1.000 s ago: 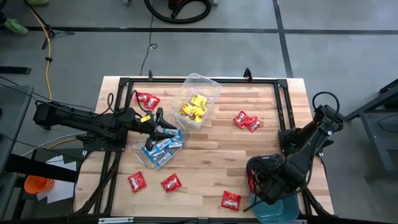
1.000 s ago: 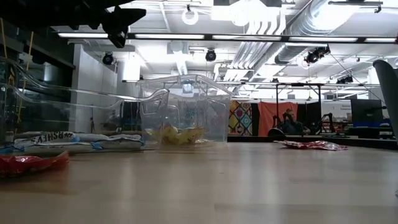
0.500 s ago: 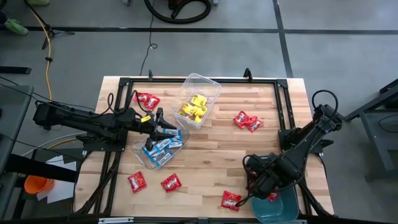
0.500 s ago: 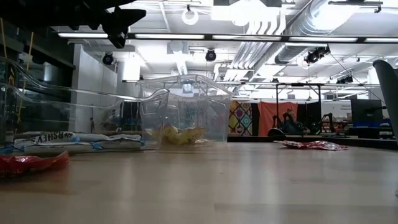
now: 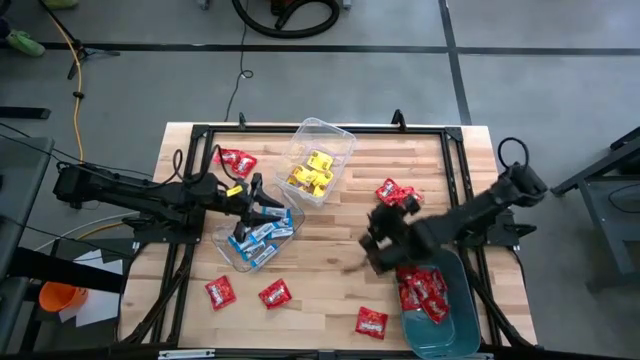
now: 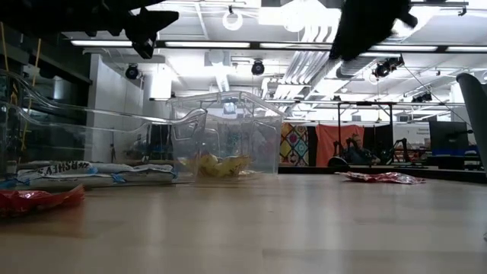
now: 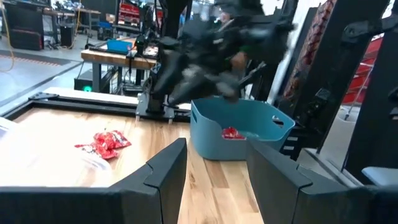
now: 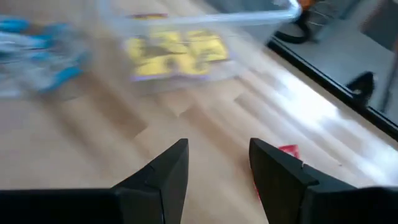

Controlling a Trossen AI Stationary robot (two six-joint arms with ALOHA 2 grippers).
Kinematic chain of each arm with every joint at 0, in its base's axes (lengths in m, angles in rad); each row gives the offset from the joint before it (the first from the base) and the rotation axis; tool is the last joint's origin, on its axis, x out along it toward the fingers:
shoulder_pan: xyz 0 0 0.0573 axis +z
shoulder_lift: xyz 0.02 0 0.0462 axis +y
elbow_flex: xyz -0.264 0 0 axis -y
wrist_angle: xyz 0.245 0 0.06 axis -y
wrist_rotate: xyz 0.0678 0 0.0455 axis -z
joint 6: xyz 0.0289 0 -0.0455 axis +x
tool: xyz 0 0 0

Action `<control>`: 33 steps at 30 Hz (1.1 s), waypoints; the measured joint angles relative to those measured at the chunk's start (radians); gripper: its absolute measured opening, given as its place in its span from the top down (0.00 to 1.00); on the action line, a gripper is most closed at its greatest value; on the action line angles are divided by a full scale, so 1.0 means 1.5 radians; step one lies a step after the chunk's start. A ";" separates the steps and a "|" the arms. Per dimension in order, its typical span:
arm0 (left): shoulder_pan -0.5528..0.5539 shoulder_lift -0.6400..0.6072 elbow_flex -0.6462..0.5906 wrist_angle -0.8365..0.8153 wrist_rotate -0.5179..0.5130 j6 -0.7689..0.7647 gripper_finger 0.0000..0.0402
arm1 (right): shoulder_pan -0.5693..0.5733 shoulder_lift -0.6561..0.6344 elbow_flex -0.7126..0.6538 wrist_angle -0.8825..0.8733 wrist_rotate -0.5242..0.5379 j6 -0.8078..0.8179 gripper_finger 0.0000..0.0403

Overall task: Sort candy
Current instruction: Put the red candy into the blue bin

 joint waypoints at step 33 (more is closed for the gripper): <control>0.230 0.069 0.334 -0.892 -0.500 -0.251 0.65 | -0.272 0.000 -0.362 1.287 -0.308 -0.842 0.59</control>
